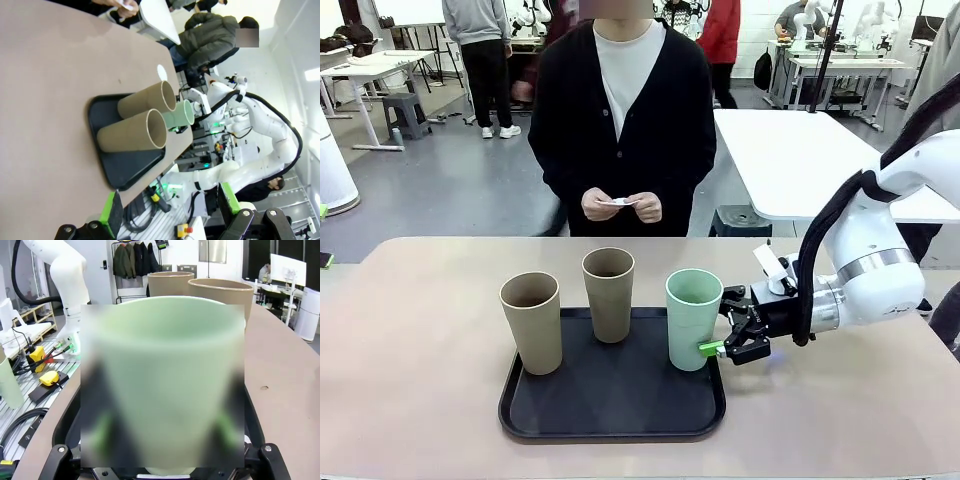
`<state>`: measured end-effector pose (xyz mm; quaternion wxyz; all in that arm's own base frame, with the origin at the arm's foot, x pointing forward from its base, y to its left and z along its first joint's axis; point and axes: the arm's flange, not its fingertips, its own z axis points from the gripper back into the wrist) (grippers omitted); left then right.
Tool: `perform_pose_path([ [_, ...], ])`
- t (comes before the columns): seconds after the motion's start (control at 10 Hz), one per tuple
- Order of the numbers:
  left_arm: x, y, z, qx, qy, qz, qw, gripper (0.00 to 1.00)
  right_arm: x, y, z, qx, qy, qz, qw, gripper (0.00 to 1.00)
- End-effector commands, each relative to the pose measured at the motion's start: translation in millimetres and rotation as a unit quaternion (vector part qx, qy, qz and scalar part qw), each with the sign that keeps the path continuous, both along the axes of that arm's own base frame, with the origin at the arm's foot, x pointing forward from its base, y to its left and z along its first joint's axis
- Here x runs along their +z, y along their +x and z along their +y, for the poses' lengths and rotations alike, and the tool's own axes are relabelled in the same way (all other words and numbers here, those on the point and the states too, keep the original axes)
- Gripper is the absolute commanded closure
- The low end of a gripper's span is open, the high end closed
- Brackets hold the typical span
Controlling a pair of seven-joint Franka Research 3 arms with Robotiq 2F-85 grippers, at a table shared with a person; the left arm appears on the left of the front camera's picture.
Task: Place coasters on the table and set cups on them.
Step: Pick up one Reusable plastic cup and place it on a coaster set by the human.
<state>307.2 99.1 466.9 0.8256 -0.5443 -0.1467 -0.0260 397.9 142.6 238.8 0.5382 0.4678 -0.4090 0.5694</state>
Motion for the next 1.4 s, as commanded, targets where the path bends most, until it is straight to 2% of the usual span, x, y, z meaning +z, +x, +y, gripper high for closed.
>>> perform_pose_path([
  [0.0, 1.1, 0.8, -0.9, 0.002, -0.005, -0.002, 1.000, 0.00, -6.6, 7.8, 15.0, -0.012, -0.003, 0.001, 1.000, 0.00],
  [0.3, 1.1, 0.8, -0.9, 0.002, -0.005, -0.002, 1.000, 0.00, -8.2, 7.4, 29.4, -0.004, -0.007, -0.003, 1.000, 0.00],
  [0.4, 1.1, 0.8, -0.9, 0.002, -0.005, -0.002, 1.000, 0.00, -8.2, 7.3, 31.5, 0.001, -0.004, -0.014, 1.000, 0.32],
  [0.5, 1.1, 0.8, -0.9, 0.002, -0.005, -0.002, 1.000, 0.00, -8.1, 8.5, 31.0, 0.000, -0.003, -0.015, 1.000, 0.58],
  [0.6, 1.1, 0.8, -0.9, 0.002, -0.005, -0.002, 1.000, 0.00, -8.5, 8.5, 30.1, -0.002, -0.006, -0.018, 1.000, 0.91],
  [0.7, 1.1, 0.8, -0.9, 0.002, -0.005, -0.002, 1.000, 0.00, -8.2, 9.7, 29.5, -0.004, -0.006, -0.017, 1.000, 1.00],
  [0.9, 1.1, 0.8, -0.9, 0.002, -0.005, -0.002, 1.000, 0.00, -7.6, 11.5, 27.4, -0.008, -0.008, -0.012, 1.000, 1.00],
  [1.0, 1.1, 0.8, -0.9, 0.002, -0.005, -0.002, 1.000, 0.00, -0.3, 13.0, 20.6, -0.013, -0.005, 0.025, 1.000, 0.76],
  [1.1, 1.1, 0.8, -0.9, 0.002, -0.005, -0.002, 1.000, 0.00, 25.8, 0.8, 14.4, -0.020, -0.004, 0.049, 0.999, 0.76],
  [1.2, 1.1, 0.8, -0.9, 0.002, -0.005, -0.002, 1.000, 0.00, 71.4, -16.0, 6.6, -0.023, -0.018, 0.064, 0.998, 0.76],
  [1.3, 1.1, 0.8, -0.9, 0.002, -0.005, -0.002, 1.000, 0.00, 127.7, -40.7, -4.2, -0.036, -0.038, 0.054, 0.997, 0.76],
])
